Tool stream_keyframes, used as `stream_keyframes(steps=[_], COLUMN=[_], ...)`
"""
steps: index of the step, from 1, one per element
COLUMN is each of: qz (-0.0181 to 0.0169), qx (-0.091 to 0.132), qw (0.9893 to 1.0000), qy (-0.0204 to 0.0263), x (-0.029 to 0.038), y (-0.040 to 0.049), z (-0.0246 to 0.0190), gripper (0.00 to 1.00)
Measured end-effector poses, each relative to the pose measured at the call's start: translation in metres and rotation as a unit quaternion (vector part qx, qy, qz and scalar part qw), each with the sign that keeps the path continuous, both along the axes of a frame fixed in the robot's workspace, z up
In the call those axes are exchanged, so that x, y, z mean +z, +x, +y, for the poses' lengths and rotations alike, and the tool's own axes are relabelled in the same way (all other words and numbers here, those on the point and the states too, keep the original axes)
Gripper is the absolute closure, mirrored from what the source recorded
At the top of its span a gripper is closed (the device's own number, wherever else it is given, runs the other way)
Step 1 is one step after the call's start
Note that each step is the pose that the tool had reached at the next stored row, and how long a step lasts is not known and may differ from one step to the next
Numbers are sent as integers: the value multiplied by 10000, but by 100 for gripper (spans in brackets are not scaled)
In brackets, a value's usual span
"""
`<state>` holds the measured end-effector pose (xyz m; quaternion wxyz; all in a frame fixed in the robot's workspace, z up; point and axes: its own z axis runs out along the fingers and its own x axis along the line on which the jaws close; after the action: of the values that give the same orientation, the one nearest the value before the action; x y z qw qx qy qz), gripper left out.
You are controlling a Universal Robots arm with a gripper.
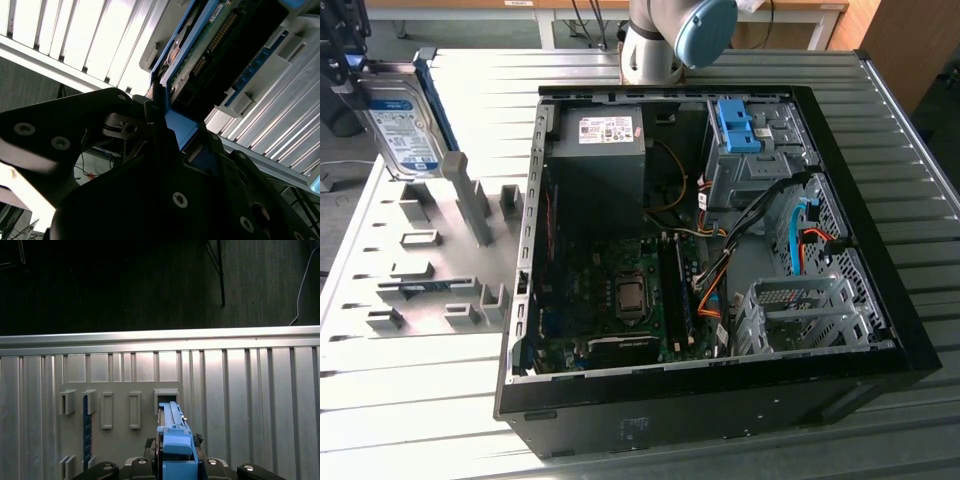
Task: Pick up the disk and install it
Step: 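Pick up the disk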
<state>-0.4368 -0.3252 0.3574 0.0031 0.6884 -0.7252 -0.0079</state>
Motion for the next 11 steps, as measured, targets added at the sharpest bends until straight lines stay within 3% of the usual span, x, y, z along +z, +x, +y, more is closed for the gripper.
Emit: stream_keyframes(steps=[11], qz=[0], qx=[0], qw=[10000], qy=[0], x=[41], y=[0], z=[0], gripper=[64])
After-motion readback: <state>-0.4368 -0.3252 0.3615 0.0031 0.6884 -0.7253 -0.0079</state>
